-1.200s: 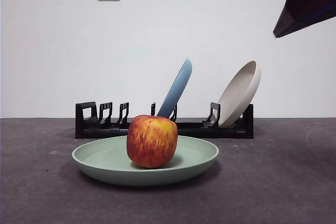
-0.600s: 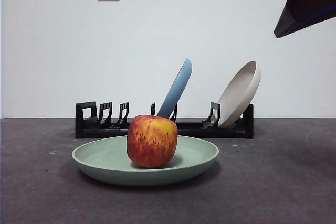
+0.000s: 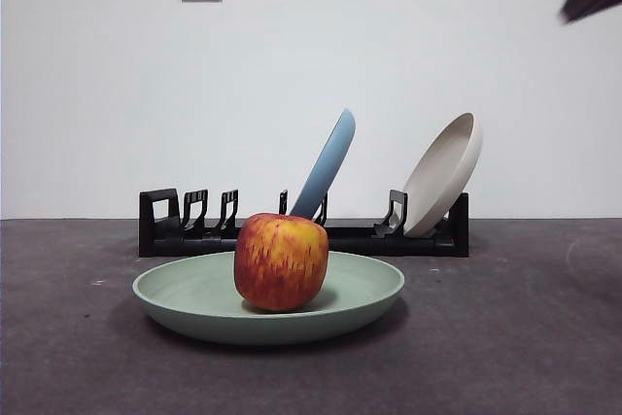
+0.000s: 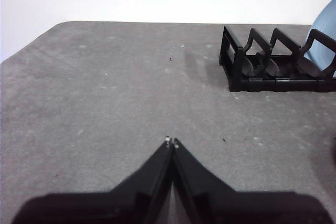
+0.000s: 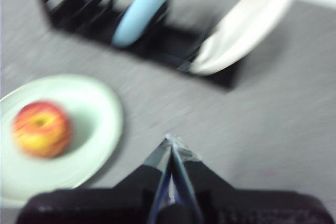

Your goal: Take the green plate from the plate rack,put the plate on the table,take the apple from the table,put the apple in the plate

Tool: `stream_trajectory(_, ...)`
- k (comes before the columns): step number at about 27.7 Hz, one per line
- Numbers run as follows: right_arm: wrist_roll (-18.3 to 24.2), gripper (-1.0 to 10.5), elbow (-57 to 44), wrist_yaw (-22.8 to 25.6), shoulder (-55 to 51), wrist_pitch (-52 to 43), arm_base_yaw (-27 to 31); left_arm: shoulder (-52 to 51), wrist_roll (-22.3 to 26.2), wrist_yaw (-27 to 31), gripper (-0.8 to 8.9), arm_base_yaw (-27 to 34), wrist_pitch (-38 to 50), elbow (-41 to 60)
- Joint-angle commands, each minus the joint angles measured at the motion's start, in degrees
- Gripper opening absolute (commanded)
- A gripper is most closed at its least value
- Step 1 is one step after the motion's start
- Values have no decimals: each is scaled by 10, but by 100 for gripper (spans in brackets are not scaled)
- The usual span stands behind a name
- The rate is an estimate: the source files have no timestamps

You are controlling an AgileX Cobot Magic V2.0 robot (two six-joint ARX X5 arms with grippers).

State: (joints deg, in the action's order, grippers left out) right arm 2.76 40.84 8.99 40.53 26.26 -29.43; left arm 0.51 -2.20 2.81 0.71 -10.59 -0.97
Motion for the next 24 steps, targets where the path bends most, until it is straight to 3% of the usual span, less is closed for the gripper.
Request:
stream_trajectory(1,26,1,-24,-1,-66,-9,50,0,-4,-1,-3,2,2,7)
stream_trajectory(7,25,1,-145,-5,-260,-77,210,0,-4,-1,-3,2,2,7)
stream_trajectory(10,32,1,-219,-74,-331,-139,268,0,-3,-1,-3,2,2,7)
stream_trajectory(15,29,1,-300,-121,-385,-177,301,0,-4,-1,-3,2,2,7)
stream_trajectory(24,-5,1,-388,-121,-405,-181,301,0,-4,-1,-3,1,2,7)
